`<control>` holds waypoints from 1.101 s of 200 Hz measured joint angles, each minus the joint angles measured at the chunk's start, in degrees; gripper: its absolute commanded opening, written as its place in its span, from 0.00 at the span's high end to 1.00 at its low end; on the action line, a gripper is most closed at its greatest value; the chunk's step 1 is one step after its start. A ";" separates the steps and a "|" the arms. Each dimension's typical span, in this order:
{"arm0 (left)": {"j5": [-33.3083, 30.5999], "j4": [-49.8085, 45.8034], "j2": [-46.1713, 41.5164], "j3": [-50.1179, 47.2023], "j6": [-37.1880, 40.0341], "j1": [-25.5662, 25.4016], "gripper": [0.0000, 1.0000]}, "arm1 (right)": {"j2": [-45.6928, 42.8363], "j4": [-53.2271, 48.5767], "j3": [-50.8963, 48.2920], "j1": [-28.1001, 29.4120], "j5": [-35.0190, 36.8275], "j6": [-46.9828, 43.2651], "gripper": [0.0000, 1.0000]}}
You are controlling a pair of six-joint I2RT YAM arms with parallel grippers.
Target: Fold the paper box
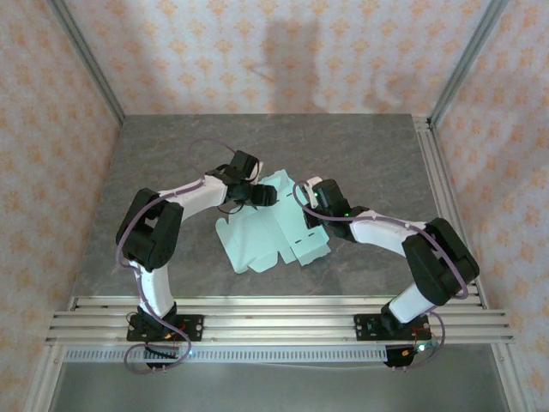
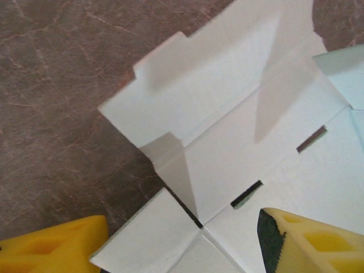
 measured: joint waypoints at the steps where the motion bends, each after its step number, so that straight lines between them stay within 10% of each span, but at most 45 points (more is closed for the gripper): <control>1: 0.09 0.00 0.00 0.00 0.00 0.00 0.30 | 0.00 0.00 0.00 0.00 0.00 0.00 1.00; 220: 4.20 2.21 -0.61 -4.81 -3.04 -4.24 0.38 | 3.78 -1.57 1.18 -0.02 0.72 0.90 1.00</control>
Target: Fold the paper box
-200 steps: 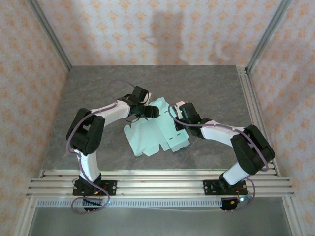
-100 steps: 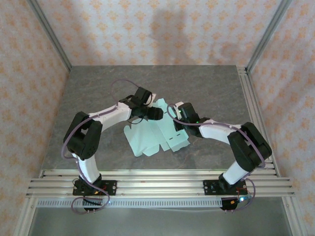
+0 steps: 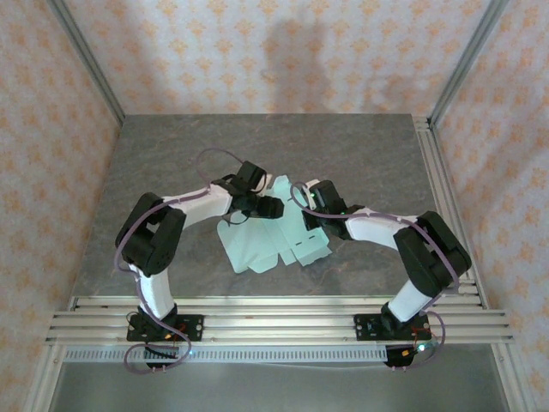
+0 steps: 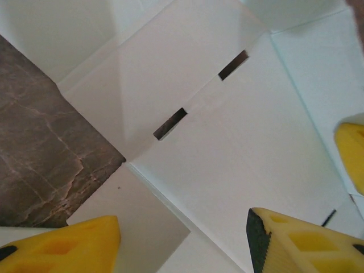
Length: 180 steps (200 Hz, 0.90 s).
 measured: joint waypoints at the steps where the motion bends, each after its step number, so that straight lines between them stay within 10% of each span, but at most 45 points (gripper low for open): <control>1: 0.00 0.02 0.04 -0.02 -0.02 -0.02 0.38 | 0.00 0.00 0.00 0.00 0.02 0.00 1.00; 180: -2.12 2.08 0.57 1.62 -5.53 -1.07 0.37 | 0.28 -1.07 0.26 0.00 1.68 0.00 1.00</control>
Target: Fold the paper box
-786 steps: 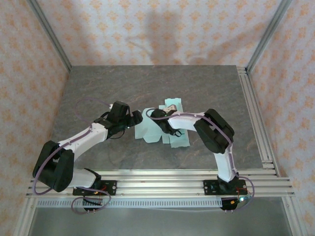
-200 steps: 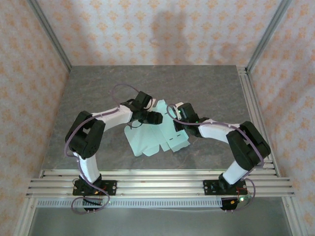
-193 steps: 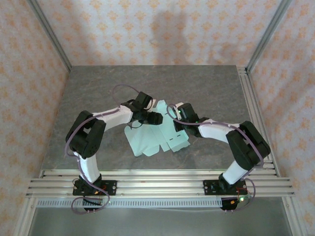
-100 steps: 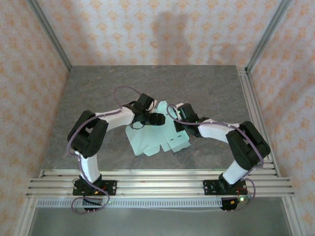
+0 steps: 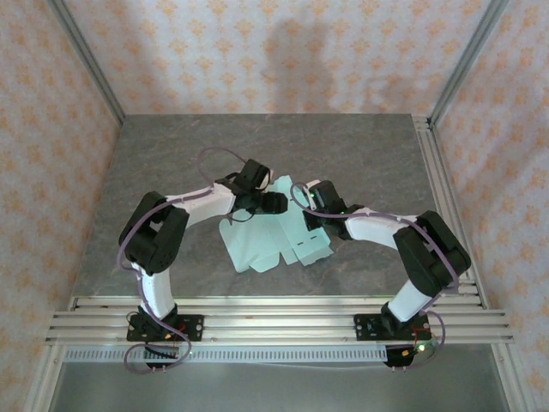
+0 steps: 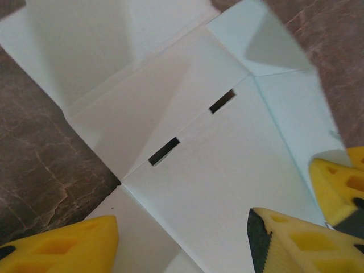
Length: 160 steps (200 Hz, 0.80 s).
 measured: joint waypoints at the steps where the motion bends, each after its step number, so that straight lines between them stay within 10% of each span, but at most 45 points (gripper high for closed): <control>1: 0.02 0.07 0.04 -0.04 -0.07 0.00 0.37 | 0.02 0.00 0.00 0.00 0.00 0.00 1.00; 76: -1.27 0.57 -2.49 -0.20 -2.47 -0.02 0.21 | 0.09 -0.24 0.00 0.00 0.04 -0.24 1.00; 160: -4.85 -10.45 -0.98 22.64 -4.46 0.13 0.21 | -2.14 9.99 -4.90 3.65 4.61 -5.70 1.00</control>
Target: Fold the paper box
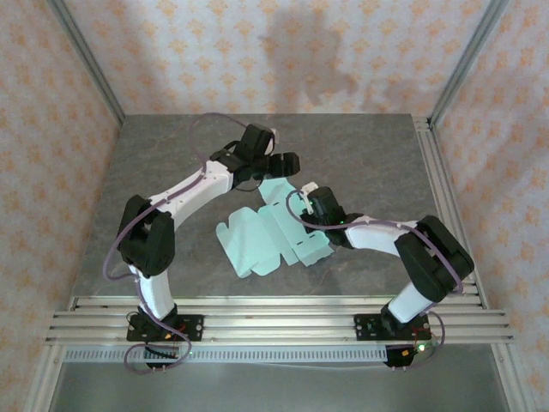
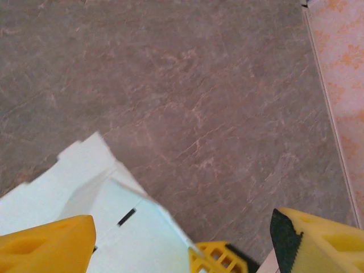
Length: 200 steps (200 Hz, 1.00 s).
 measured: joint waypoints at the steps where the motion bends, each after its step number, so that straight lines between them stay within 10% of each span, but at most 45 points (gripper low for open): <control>1: -0.02 -0.09 0.11 0.17 0.00 0.00 0.21 | 0.00 0.07 -0.02 0.07 0.04 -0.07 1.00; 200: 1.99 -21.46 16.81 17.99 7.04 -1.84 0.43 | 1.53 4.81 -0.26 4.39 8.55 -4.61 1.00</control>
